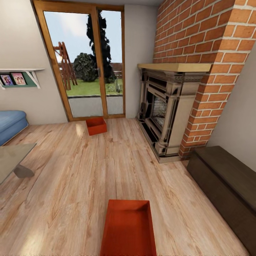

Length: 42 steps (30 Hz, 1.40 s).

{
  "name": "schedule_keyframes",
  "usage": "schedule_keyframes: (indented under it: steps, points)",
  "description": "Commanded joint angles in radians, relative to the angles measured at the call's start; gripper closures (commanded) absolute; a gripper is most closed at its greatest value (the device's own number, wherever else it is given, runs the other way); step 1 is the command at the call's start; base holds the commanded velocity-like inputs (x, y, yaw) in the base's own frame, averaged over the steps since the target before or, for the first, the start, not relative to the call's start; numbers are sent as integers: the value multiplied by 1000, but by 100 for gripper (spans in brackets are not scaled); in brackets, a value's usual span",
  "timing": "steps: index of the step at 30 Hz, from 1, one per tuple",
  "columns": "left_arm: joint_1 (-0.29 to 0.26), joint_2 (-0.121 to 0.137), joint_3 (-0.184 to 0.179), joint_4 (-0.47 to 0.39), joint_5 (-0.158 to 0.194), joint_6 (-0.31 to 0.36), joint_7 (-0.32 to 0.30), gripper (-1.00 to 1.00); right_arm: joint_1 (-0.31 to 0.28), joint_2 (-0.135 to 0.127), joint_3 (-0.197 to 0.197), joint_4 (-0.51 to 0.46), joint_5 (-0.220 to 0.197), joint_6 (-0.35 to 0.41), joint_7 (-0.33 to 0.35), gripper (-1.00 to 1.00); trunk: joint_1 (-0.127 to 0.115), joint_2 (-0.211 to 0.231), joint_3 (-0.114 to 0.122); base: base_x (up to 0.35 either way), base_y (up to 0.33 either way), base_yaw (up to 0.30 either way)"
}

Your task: Move the two storage containers from the living room to the garage. In the garage, place one container on the floor and stack the other container on top of it (either order is fine).

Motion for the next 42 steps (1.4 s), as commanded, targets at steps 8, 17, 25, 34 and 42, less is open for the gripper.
schedule_keyframes:
  steps: [8,17,25,34,42]
  points:
    - [0,0,0,0,5,-2,1,-100,-1,2,14,3,0,-3,-7,-100,0,0,-14,0,0,0]
    - [0,0,0,0,5,-2,1,-100,-1,-2,24,3,3,-2,-1,-100,0,0,-28,0,0,0]
    - [0,0,0,0,5,-2,1,-100,-1,-2,25,3,4,-4,-1,-100,0,0,-41,0,0,0]
    - [0,0,0,0,5,-2,1,-100,-1,-2,27,3,4,-4,0,-100,0,0,-55,0,0,0]
    - [0,0,0,0,5,-2,1,-100,-1,-3,27,3,4,-5,0,-100,0,0,-68,0,0,0]
